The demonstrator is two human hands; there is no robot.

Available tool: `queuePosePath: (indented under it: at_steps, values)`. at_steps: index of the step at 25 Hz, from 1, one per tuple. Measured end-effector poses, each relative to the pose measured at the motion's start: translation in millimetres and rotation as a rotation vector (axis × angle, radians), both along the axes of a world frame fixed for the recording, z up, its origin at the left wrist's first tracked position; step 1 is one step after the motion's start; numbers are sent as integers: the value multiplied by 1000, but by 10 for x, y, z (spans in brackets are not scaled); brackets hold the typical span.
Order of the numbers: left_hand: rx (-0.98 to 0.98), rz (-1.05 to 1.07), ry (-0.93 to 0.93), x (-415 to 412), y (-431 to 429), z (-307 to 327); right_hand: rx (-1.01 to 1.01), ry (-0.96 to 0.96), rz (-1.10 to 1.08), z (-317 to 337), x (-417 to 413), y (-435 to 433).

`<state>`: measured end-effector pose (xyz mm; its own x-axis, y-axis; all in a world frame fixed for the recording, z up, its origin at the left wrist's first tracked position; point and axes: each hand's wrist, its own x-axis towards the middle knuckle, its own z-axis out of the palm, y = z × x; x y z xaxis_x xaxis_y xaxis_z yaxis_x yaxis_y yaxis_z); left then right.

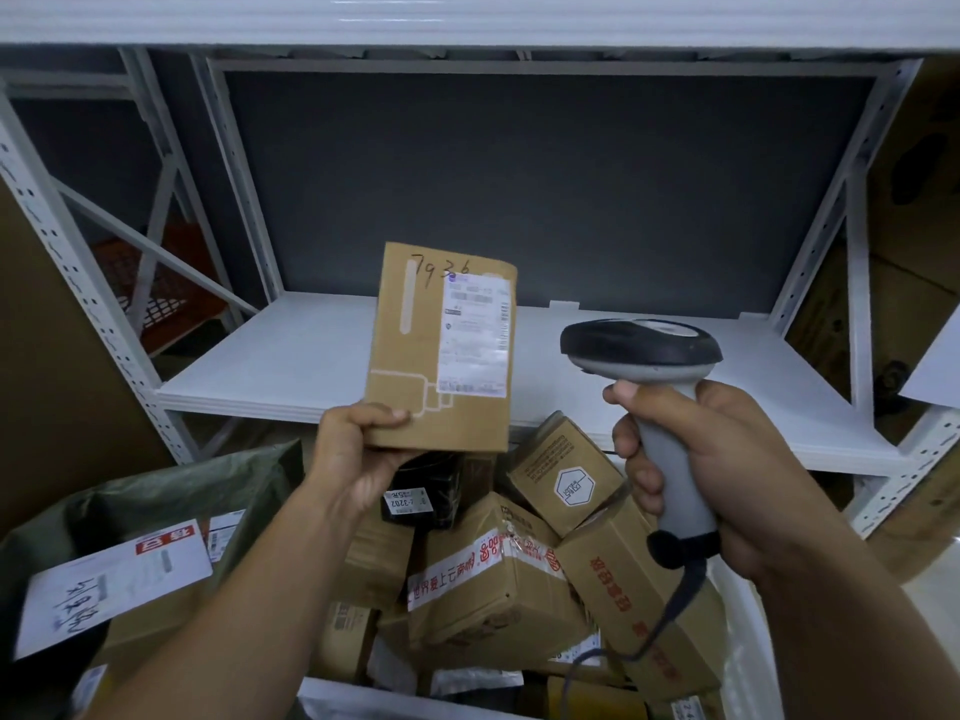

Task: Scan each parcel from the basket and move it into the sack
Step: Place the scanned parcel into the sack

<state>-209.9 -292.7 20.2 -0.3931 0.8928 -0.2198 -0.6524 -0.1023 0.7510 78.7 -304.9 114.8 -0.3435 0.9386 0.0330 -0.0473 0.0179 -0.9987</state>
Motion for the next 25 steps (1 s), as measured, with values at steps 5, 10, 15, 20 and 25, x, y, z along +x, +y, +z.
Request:
queuePosePath:
  at_steps: [5, 10, 15, 20, 25]
  values:
    - [-46, -62, 30, 110, -55, -123, 12, 3, -23, 66, -50, -29]
    - [-86, -16, 28, 19, -59, -265, 18, -2, 0, 129, -88, -105]
    - [-107, 22, 2, 5, -119, -319, 17, -24, 4, 153, -133, -160]
    - [-89, 70, -44, -31, -178, -349, -20, -18, 5, 152, -162, -200]
    - [-47, 121, -48, -72, -205, -351, -13, -5, 22, 191, -141, -243]
